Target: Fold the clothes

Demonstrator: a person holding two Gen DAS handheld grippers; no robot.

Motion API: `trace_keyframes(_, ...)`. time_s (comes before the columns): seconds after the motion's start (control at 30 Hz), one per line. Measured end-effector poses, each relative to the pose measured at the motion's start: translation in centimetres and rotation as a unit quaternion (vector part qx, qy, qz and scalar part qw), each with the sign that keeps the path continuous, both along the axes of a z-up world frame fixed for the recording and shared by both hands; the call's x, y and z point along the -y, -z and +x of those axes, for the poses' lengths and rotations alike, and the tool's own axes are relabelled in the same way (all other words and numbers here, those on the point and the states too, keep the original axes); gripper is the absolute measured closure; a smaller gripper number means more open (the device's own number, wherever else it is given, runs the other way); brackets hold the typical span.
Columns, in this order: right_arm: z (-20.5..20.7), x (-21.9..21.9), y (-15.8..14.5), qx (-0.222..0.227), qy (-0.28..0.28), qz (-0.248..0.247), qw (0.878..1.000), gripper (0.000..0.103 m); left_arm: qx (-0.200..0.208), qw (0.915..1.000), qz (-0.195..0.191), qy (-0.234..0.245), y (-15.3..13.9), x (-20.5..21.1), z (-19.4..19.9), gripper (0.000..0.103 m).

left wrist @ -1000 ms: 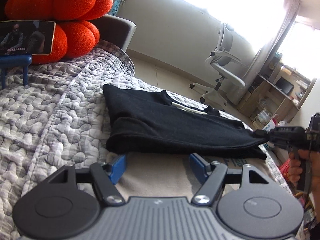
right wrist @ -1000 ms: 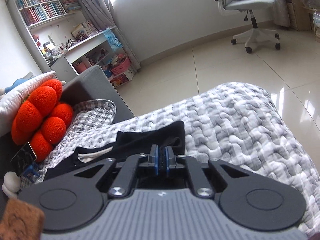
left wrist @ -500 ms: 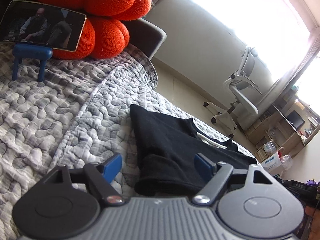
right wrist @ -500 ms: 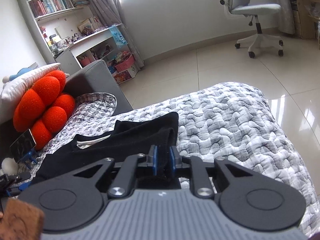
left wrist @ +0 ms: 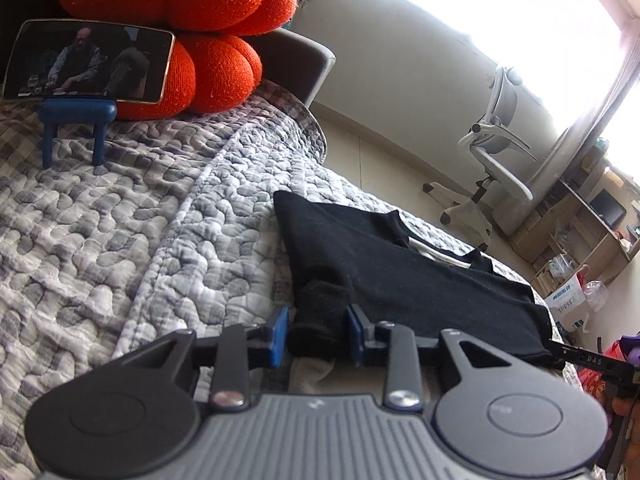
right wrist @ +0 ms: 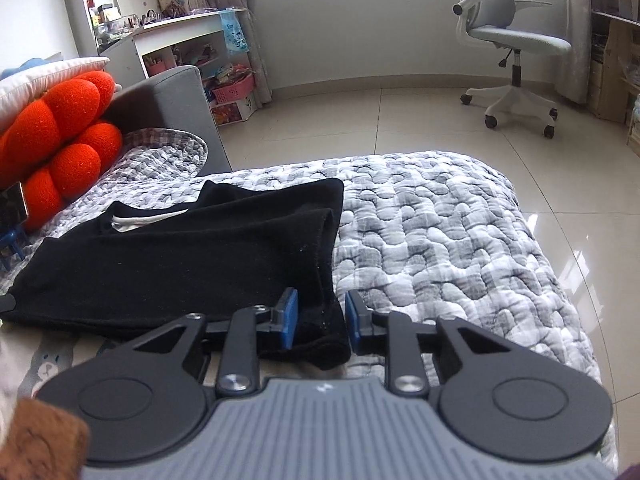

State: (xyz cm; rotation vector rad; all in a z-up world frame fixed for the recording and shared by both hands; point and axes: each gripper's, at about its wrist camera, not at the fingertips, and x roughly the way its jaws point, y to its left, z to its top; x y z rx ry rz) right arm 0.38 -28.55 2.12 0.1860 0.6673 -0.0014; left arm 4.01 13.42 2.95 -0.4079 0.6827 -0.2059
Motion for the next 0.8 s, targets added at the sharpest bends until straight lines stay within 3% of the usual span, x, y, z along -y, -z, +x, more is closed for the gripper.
trace_keyframes(0.13,-0.2,-0.2,-0.9,0.012,-0.001,-0.01,1.0,0.077,-0.004,0.9996,-0.021,-0.02,-0.5,-1.4,0.5,0.07)
trace_keyframes(0.3,-0.2,-0.8,-2.3,0.041,-0.006,0.003,0.999,0.075,-0.026,0.9989,-0.033,-0.023,-0.6,-1.0,3.8,0.069)
trace_keyframes(0.47,0.7,-2.9,-2.3,0.04,-0.047,-0.014,0.998,0.076,-0.026,0.9996,-0.008,-0.008,0.1,-0.1,5.3,0.068)
trace_keyframes(0.63,1.3,-3.3,0.3,0.017,-0.055,-0.027,0.998,0.077,-0.015,0.9995,0.027,0.006,0.5,0.7,5.8,0.085)
trace_keyframes(0.8,1.0,-3.1,0.4,0.023,-0.044,-0.015,0.999,0.078,0.001,0.9999,0.007,-0.013,0.4,-0.4,5.9,0.097)
